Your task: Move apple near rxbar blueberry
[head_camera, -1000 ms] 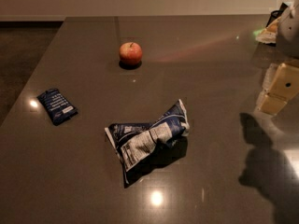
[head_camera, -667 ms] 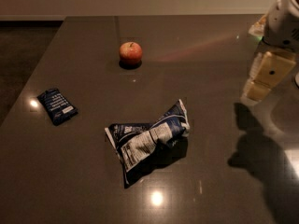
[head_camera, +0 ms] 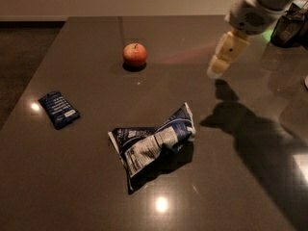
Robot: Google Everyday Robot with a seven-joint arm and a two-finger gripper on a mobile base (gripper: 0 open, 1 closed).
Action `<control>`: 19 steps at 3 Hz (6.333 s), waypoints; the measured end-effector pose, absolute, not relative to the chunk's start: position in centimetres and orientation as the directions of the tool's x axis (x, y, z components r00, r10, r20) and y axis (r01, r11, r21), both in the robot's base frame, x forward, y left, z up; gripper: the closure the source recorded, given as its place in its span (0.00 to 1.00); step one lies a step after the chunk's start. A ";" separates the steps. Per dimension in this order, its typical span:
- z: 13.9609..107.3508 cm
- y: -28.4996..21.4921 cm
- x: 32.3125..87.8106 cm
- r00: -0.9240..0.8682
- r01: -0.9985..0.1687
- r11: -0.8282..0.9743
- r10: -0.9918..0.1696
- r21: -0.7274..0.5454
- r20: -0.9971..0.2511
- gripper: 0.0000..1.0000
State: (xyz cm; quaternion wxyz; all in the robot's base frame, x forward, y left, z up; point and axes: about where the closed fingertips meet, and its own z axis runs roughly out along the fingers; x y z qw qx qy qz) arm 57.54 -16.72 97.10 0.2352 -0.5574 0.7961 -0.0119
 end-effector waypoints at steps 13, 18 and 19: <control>88.1 7.6 64.0 0.059 -0.991 0.012 -0.862 -0.136 -0.504 1.00; 86.7 15.6 56.0 0.363 -0.930 -0.283 -0.803 -0.234 -0.472 0.35; 86.3 15.9 56.3 0.354 -0.934 -0.282 -0.807 -0.218 -0.473 0.13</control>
Offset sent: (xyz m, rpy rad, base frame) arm 0.0965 0.1127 -0.0674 0.1520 -0.0007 0.0550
